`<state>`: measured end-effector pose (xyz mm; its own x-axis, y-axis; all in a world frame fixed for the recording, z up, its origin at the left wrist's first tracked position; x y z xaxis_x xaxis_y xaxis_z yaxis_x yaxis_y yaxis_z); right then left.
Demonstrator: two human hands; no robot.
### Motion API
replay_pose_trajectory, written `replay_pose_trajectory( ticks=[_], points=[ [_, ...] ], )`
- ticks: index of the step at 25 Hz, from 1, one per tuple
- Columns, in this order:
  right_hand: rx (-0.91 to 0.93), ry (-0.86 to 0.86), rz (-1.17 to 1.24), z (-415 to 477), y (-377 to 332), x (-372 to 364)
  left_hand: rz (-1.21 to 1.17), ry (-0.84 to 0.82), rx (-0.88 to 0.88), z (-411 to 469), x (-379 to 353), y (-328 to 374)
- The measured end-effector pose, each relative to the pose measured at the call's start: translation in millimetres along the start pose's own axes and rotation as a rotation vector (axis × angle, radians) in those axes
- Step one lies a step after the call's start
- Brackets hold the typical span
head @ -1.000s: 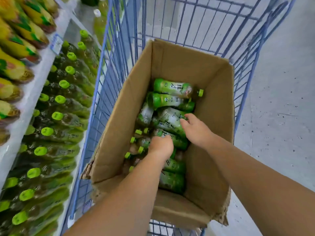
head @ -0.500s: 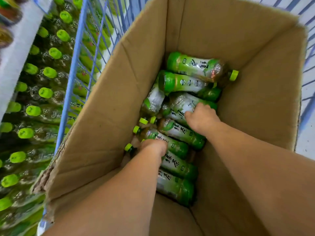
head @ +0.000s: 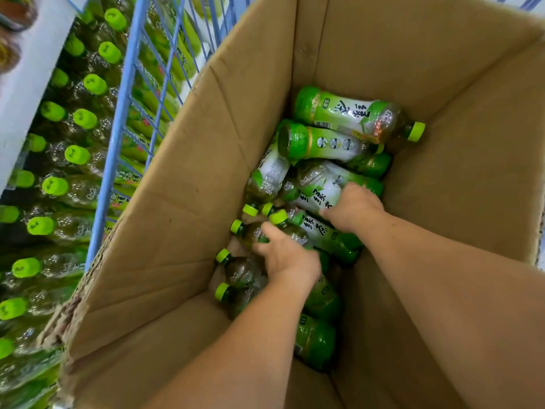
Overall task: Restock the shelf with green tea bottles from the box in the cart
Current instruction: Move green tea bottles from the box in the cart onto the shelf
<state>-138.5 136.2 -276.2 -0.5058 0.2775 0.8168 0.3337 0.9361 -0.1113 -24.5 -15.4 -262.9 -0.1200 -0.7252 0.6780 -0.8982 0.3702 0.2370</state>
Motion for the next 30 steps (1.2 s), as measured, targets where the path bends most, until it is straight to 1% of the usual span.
replay_pose_trajectory(
  ticks=[3, 6, 8, 10, 12, 15, 18, 20, 22, 24, 26, 30],
  points=[
    [-0.009, -0.006, -0.003, 2, 3, -5, -0.113, 0.021, -0.223, 4, 5, 34],
    [-0.032, -0.044, 0.028, -1, 6, -8, -0.181, 0.098, -0.279, 31, 27, 46],
    [-0.047, -0.066, 0.052, -3, 5, -8, -0.114, 0.106, -0.300, 46, 30, 48],
    [-0.088, -0.142, 0.126, -6, 4, -18, -0.068, 0.061, -0.277, 52, 22, 42],
    [-0.148, -0.204, 0.273, -9, 3, -32, -0.020, 0.035, -0.231, 53, 14, 33],
    [-0.230, -0.191, 0.482, -15, 3, -42, 0.105, -0.009, -0.230, 55, 8, 22],
    [-0.307, -0.255, 0.644, -27, 0, -43, 0.093, -0.089, -0.182, 55, 16, 17],
    [-0.347, -0.354, 0.680, -40, 2, -47, 0.061, -0.124, -0.146, 52, 25, 16],
    [-0.393, -0.458, 0.668, -61, 6, -52, 0.058, -0.146, -0.159, 52, 36, 18],
    [-0.459, -0.517, 0.701, -81, 9, -56, 0.078, -0.185, -0.164, 47, 47, 20],
    [-0.490, -0.521, 0.758, -98, 6, -54, 0.078, -0.205, -0.177, 37, 59, 22],
    [-0.562, -0.468, 0.901, -129, 0, -47, 0.133, -0.162, -0.230, 14, 80, 25]
  ],
)
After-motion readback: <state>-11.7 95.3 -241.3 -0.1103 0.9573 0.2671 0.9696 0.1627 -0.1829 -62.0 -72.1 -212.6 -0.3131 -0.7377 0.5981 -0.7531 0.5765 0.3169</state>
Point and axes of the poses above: each hand's wrist, its own z-axis towards the middle knuckle, its own x-axis out of the back of the hand, y = z × x, the point moved 8 cm from there along z, towards the middle knuckle, and after that the axes turned 12 degrees about y, right-handed, at the moved point
